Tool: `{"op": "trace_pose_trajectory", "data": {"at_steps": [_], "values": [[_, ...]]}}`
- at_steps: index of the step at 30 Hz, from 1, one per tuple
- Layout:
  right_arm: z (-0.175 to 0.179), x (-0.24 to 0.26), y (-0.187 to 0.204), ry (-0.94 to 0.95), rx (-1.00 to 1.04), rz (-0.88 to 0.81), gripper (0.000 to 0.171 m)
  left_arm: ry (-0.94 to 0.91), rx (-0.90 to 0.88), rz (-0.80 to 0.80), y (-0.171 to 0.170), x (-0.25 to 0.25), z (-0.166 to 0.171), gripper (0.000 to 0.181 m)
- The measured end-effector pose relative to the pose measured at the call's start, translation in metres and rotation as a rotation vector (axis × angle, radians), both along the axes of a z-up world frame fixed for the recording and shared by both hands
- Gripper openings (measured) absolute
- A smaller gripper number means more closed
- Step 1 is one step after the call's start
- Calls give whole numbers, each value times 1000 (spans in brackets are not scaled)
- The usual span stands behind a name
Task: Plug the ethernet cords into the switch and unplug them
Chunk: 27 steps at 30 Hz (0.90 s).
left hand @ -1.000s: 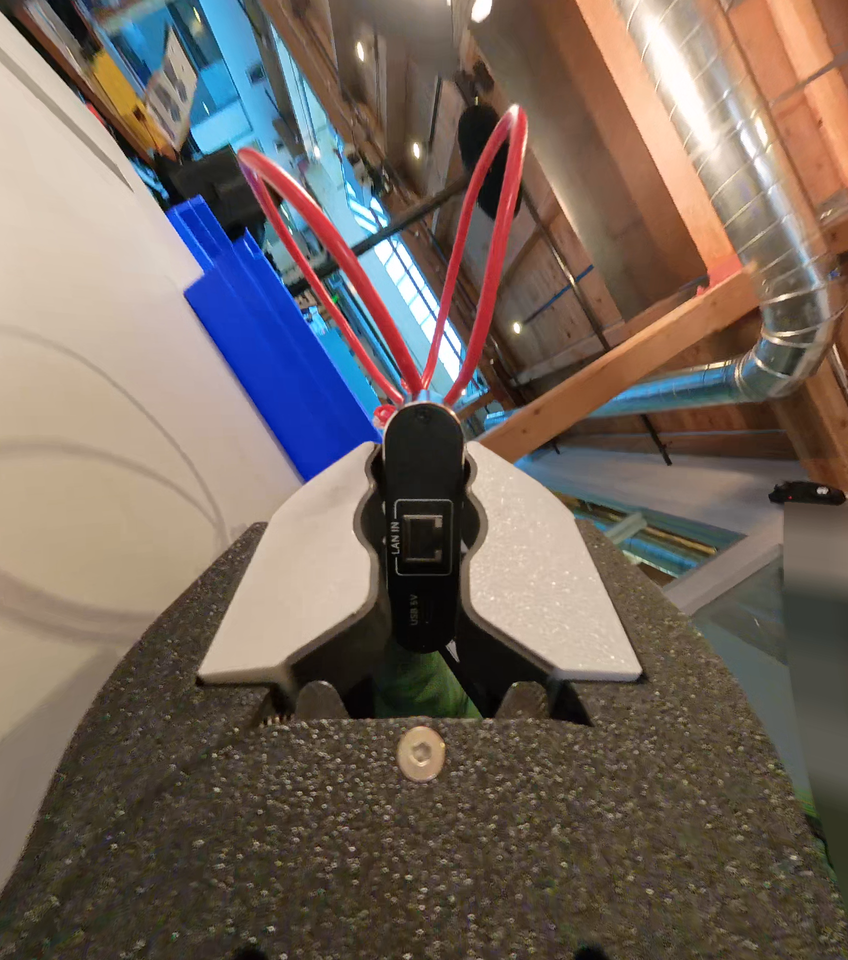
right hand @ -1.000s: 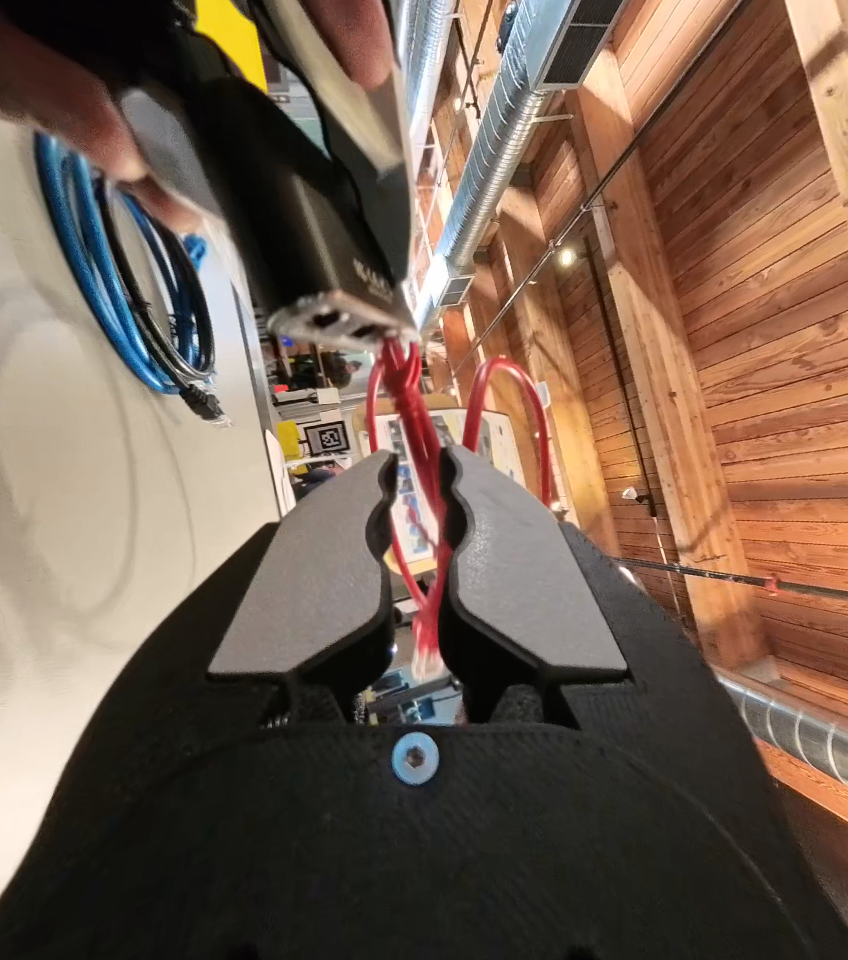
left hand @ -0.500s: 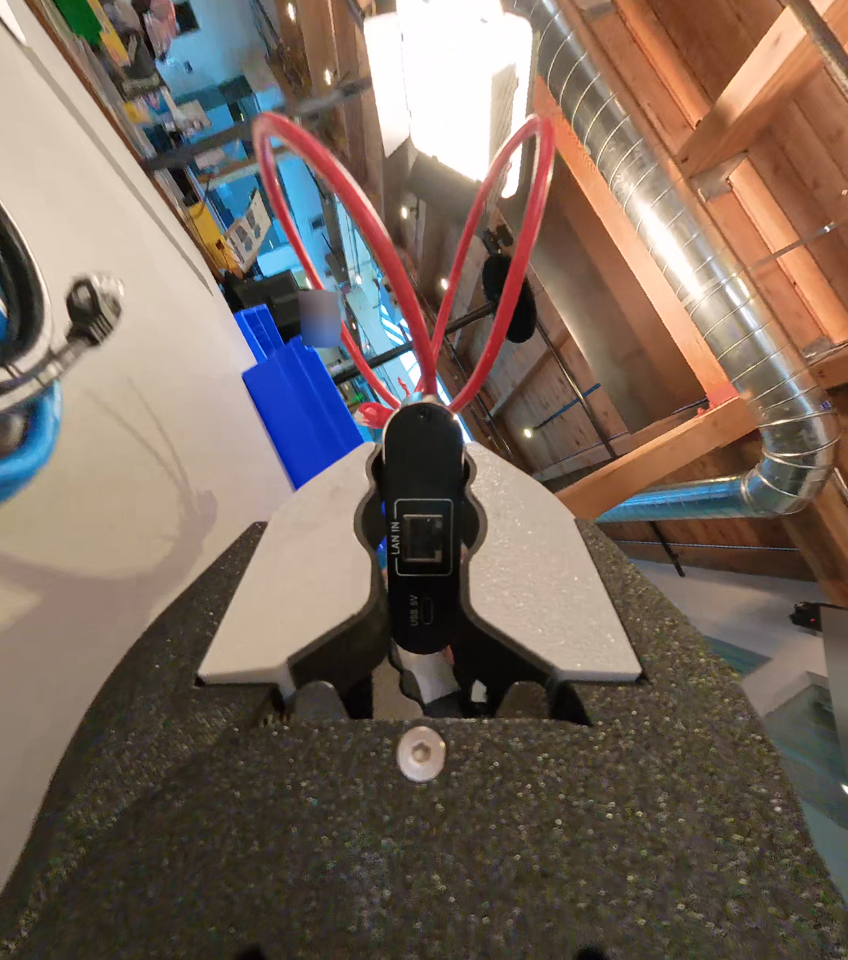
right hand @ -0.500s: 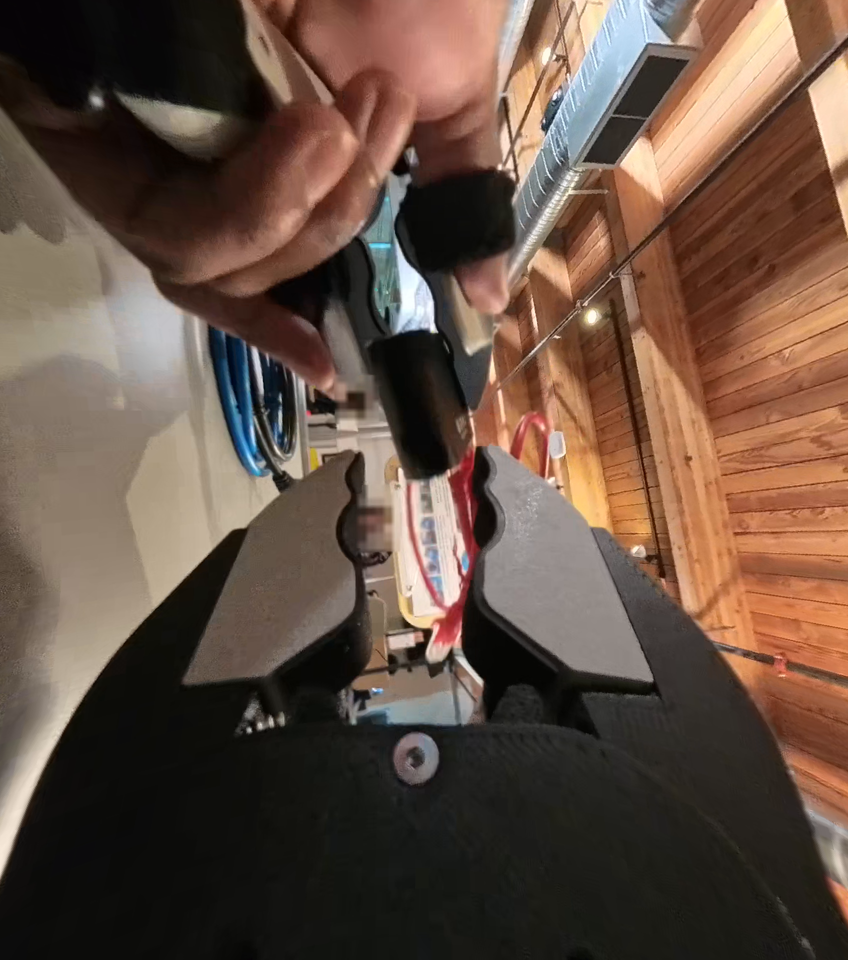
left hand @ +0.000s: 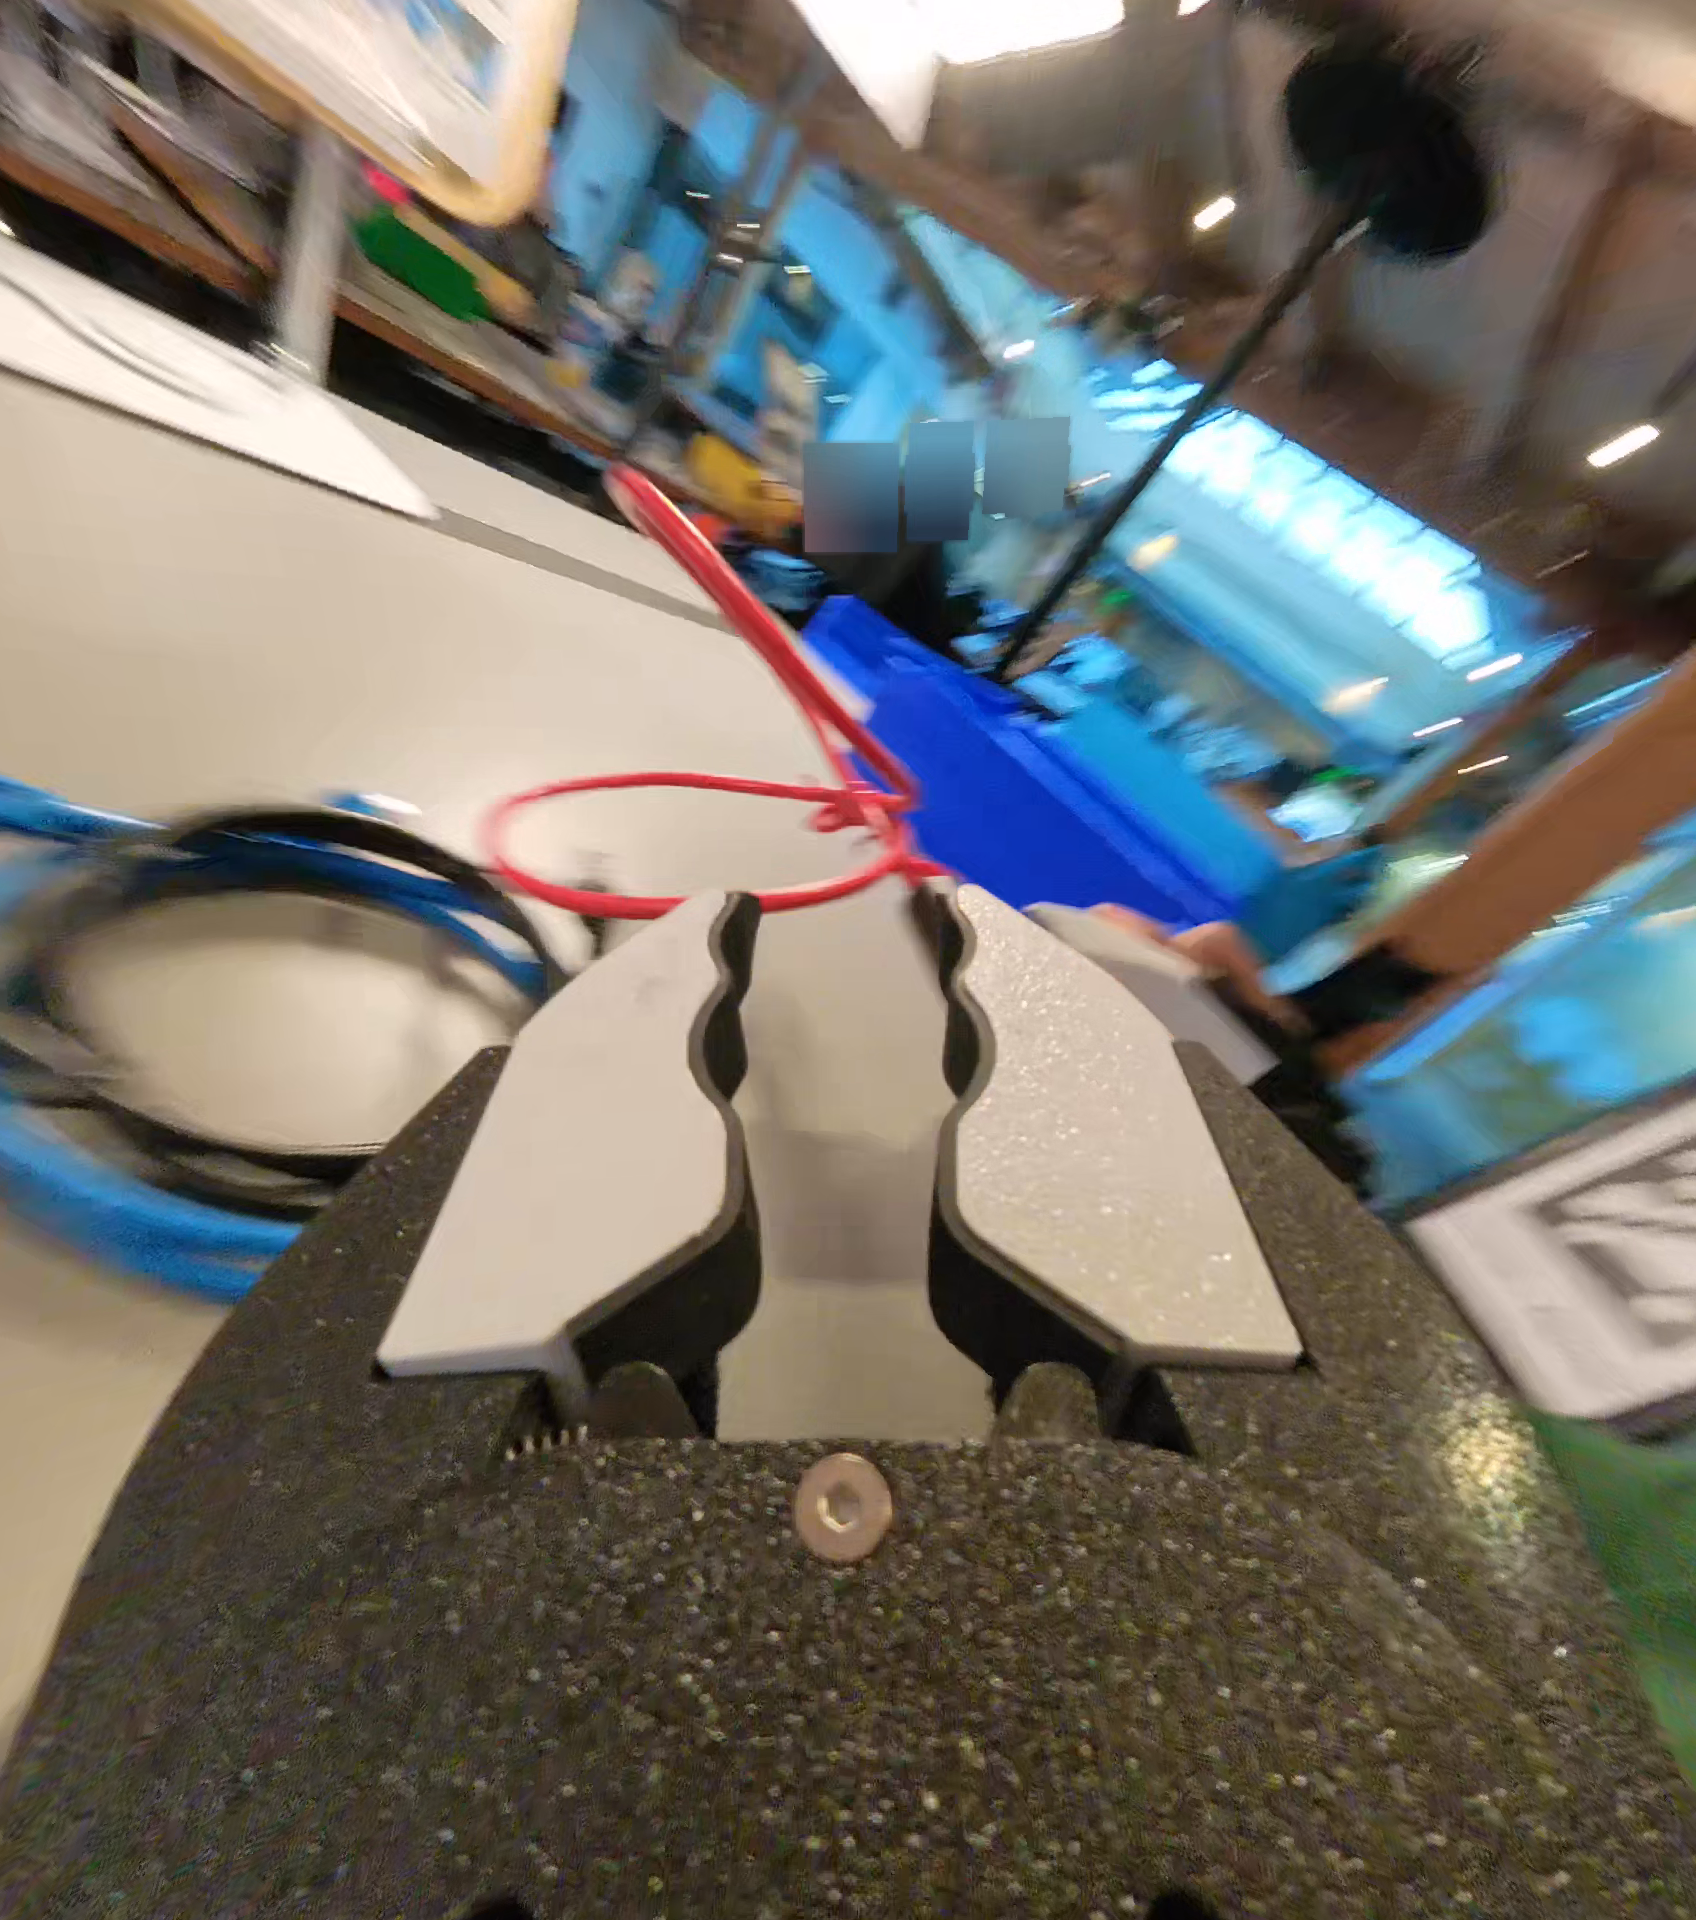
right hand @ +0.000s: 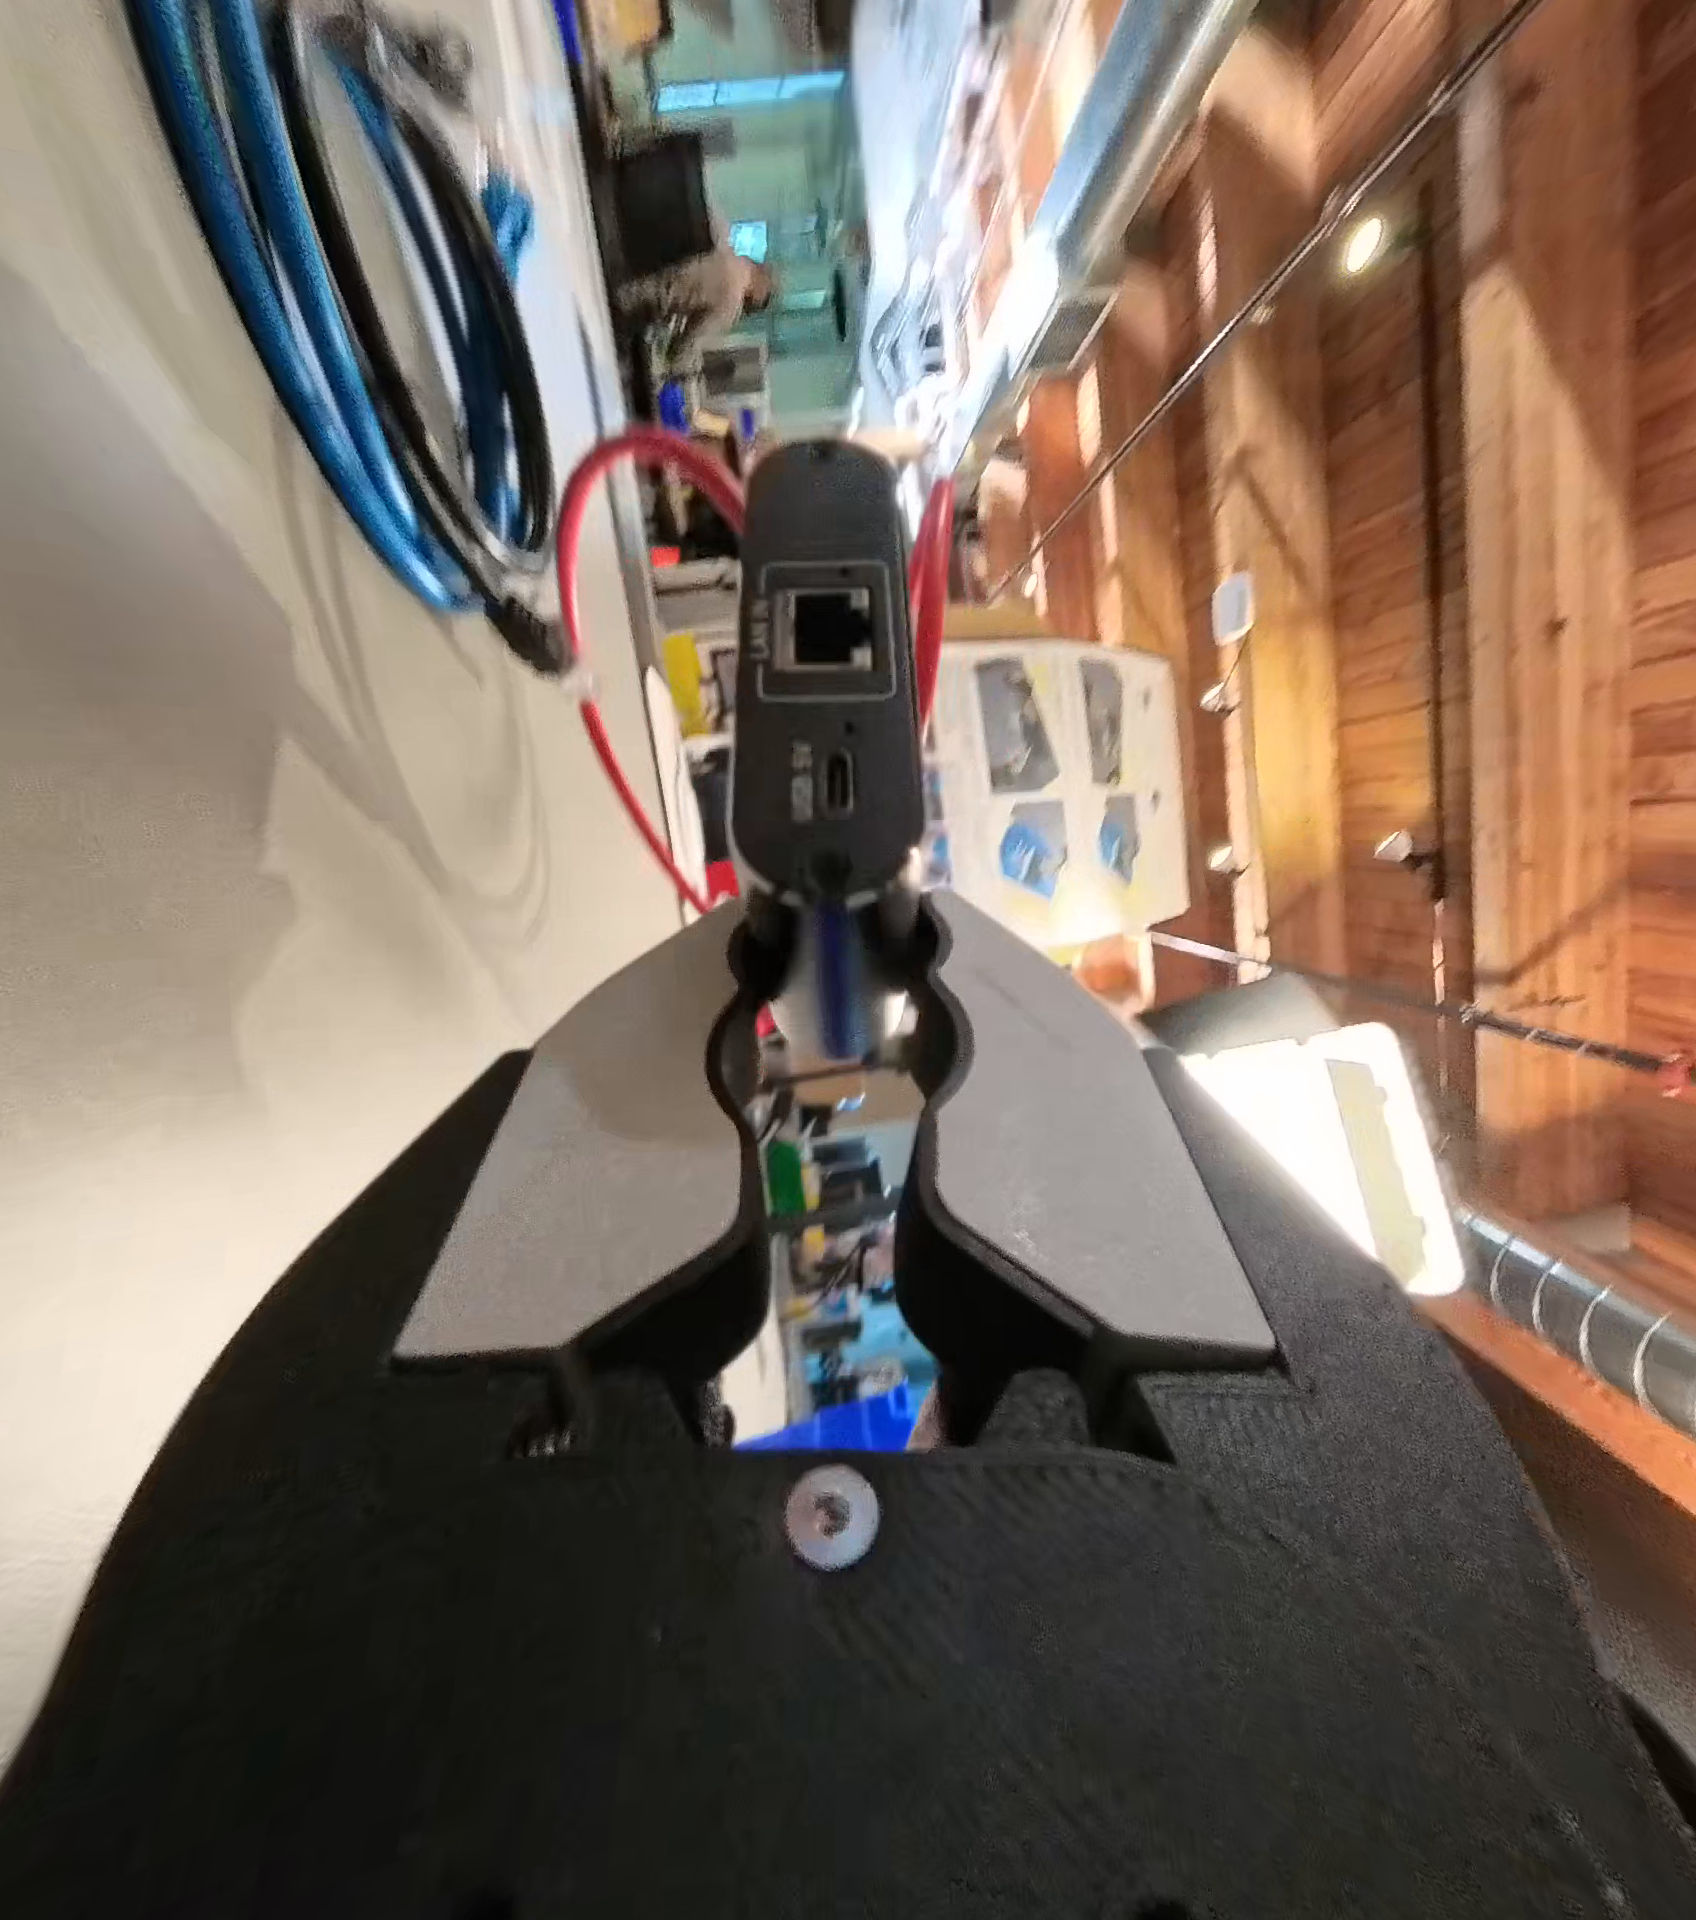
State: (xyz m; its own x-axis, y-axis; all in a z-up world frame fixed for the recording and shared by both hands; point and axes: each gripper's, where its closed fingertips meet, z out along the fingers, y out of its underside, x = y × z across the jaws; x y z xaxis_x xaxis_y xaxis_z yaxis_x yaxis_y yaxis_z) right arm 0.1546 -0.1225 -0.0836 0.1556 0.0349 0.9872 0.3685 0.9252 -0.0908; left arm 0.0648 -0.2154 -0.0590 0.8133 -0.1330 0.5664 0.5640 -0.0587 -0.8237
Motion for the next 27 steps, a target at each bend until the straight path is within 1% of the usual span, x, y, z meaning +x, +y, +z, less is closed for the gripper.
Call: {"op": "trace_pose_trajectory", "data": {"at_steps": [3,4,6,10,12,14,15,16,17,19,21,24,27], "values": [[-9,0,25,-32,-74,-86,26,271,-155,210,-22,-48,-12,43],[-12,-1,28,-37,-102,-102,26,326,-189,246,-27,-58,-16,44],[-16,-3,32,-44,-145,-136,26,393,-225,262,-30,-66,-22,48],[-25,-1,46,-72,-190,-224,27,529,-242,171,-16,-54,-35,52],[-29,-1,50,-83,-233,-241,29,621,-174,127,-7,-38,-28,49],[-33,-1,51,-96,-277,-235,31,683,-168,109,4,-29,-29,47],[-34,-1,51,-97,-291,-235,30,710,-207,86,11,-26,-36,47],[-33,-1,51,-90,-295,-235,25,731,-268,48,18,-24,-46,48],[-31,0,51,-71,-288,-236,19,741,-350,2,25,-22,-59,50],[-27,0,50,-49,-283,-224,11,745,-518,-79,33,-21,-86,54],[-29,0,48,-58,-287,-213,11,777,-623,-58,38,-29,-100,56],[-36,-3,47,-97,-289,-210,15,803,-653,-67,40,-28,-105,56],[-39,-4,45,-110,-299,-205,16,760,-648,-75,40,-29,-104,56]]}}
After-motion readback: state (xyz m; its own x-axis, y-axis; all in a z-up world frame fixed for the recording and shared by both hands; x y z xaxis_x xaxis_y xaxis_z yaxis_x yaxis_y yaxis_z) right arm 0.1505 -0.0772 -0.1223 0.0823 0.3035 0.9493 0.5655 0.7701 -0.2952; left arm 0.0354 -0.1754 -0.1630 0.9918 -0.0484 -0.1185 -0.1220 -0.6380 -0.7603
